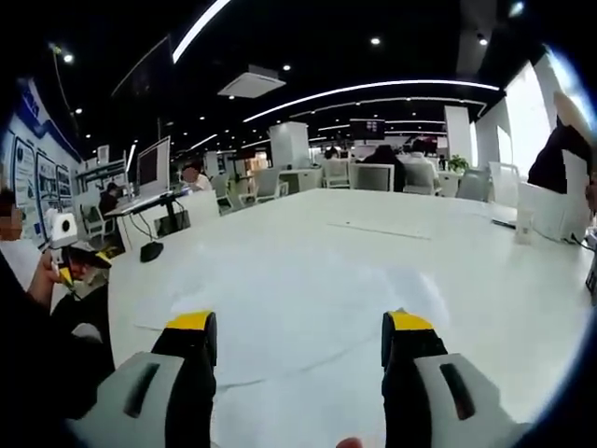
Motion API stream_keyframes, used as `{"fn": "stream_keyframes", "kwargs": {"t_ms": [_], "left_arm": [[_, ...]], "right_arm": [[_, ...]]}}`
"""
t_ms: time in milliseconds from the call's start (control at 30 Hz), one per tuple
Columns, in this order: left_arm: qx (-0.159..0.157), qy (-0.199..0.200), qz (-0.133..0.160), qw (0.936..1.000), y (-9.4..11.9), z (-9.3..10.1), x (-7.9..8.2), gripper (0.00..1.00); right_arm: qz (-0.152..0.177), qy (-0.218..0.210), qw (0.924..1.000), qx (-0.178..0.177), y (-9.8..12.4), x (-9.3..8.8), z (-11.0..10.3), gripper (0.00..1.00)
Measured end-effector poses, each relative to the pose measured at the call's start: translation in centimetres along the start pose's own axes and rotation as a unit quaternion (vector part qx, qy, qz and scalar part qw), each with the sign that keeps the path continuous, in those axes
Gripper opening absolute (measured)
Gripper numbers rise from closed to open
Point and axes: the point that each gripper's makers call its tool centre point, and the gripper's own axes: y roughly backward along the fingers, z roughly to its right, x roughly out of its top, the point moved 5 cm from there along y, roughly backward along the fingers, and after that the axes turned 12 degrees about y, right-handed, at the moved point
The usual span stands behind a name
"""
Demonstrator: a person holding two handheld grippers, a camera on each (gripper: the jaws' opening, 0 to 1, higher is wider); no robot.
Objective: Organize the stack of printing papers by aligning and flattening the scattered papers on the table
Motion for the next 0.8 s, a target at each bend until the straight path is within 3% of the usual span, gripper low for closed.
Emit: {"fn": "stream_keyframes", "kwargs": {"t_ms": [800], "left_arm": [[-0.002, 0.002, -0.002, 1.0000, -0.1, -0.3, 0.0, 0.67]], "right_arm": [[-0.012, -0.013, 0.9998, -0.007, -1.2, -0.8, 1.0, 0.67]]}}
